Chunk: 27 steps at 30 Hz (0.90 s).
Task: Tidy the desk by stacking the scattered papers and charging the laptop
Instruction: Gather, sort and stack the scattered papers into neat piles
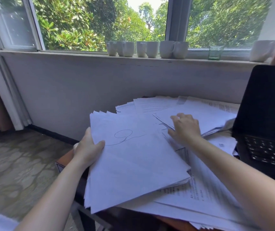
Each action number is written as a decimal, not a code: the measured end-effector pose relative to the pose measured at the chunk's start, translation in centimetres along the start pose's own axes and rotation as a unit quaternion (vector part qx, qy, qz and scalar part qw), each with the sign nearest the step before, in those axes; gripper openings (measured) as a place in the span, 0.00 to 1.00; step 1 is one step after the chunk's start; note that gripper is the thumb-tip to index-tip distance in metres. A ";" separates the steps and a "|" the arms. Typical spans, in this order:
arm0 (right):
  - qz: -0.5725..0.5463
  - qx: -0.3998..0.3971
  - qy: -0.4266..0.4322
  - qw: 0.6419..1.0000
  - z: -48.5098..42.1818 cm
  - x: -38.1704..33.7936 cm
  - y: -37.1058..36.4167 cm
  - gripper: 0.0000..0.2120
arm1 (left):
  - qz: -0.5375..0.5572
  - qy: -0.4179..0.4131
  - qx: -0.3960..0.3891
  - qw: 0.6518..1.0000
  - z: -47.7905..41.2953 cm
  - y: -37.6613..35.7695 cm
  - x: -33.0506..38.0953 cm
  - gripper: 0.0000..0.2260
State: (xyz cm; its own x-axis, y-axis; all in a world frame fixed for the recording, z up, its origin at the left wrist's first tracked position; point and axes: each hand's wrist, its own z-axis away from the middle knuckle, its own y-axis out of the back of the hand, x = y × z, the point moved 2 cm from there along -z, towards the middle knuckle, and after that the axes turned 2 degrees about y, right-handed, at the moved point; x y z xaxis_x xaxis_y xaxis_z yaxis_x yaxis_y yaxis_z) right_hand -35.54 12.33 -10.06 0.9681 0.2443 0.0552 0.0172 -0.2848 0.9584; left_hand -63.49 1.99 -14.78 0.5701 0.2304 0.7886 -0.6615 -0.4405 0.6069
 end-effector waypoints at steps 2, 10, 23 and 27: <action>0.036 -0.051 -0.032 0.998 0.0 1.3 -0.2 0.21 | -0.003 -0.007 0.005 1.000 -0.1 0.0 0.0 0.28; -0.020 0.031 -0.061 0.997 0.0 3.6 1.3 0.12 | 0.000 -0.019 0.005 1.000 0.3 0.1 0.5 0.28; -0.164 0.185 0.383 0.890 7.9 -1.4 3.7 0.14 | 0.174 0.048 0.003 0.984 -2.2 -0.4 -1.9 0.40; -0.192 0.099 0.469 0.856 9.4 -2.3 2.6 0.15 | 0.236 0.101 0.008 0.966 -0.8 0.1 -0.5 0.34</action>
State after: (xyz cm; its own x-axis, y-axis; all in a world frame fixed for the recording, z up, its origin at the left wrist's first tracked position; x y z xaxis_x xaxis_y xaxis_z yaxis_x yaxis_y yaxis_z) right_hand -35.41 2.30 -10.32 0.2569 0.9658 0.0355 0.4217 -0.1451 0.8950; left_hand -64.28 2.52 -15.05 0.0985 0.1650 0.9814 -0.8166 -0.5503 0.1745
